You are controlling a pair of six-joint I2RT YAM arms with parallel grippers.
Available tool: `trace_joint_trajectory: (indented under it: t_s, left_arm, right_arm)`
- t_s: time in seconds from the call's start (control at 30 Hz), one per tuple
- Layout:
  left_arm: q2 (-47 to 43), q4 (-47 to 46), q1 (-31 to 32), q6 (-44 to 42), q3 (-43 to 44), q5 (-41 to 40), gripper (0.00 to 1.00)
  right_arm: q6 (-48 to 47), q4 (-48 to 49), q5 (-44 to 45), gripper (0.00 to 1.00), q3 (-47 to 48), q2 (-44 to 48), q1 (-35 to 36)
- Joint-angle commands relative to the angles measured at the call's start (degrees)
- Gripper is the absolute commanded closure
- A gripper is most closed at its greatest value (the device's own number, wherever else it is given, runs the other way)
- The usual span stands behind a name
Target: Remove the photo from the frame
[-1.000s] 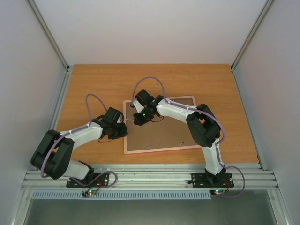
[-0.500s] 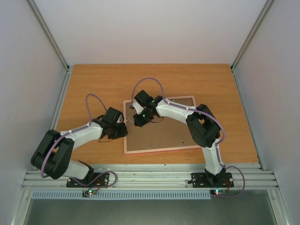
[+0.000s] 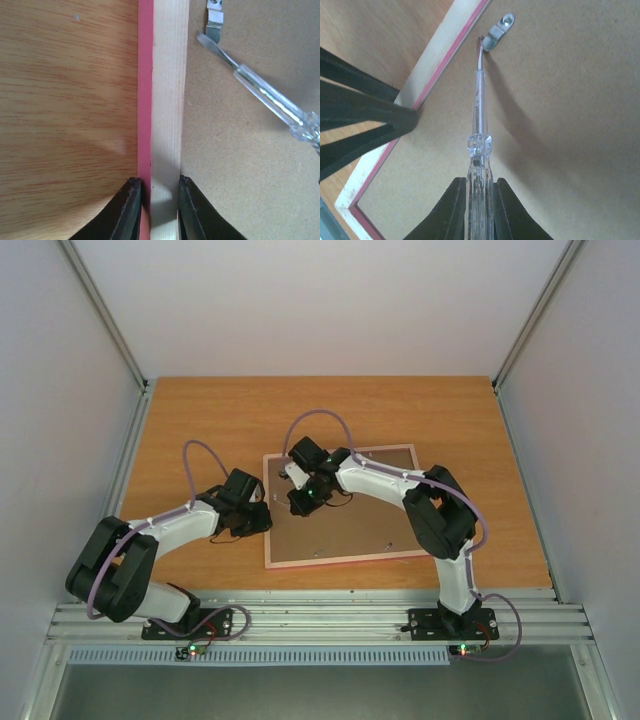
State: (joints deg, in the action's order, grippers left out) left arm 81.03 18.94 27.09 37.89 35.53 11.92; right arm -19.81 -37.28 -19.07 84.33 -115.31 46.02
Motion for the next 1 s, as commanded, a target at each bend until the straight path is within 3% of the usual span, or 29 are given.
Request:
trace_joint_trajectory:
  t_s: [0.0, 0.3, 0.5, 0.77, 0.97]
  left_arm:
    - [1.6, 1.0, 0.5, -0.6, -1.2, 0.4, 0.78]
    - [0.1, 1.7, 0.5, -0.4, -1.5, 0.2, 0.77]
    - [-1.8, 4.1, 0.5, -0.7, -0.8, -0.9, 0.71]
    - [-3.8, 12.5, 0.0, -5.1, 6.6, -7.5, 0.56]
    - [1.8, 13.6, -1.9, -7.7, 14.6, -8.8, 0.5]
  right_arm:
    - [-0.4, -4.8, 1.9, 0.99, -2.4, 2.2, 0.6]
    - [0.0, -5.0, 5.6, 0.99, -3.8, 4.2, 0.6]
    - [0.0, -4.2, 7.4, 0.99, -5.9, 7.1, 0.5]
    - [-0.1, 2.0, 10.6, 0.99, -15.6, 18.7, -2.4]
    - [1.4, 9.1, 11.7, 0.99, -25.2, 26.8, -6.1]
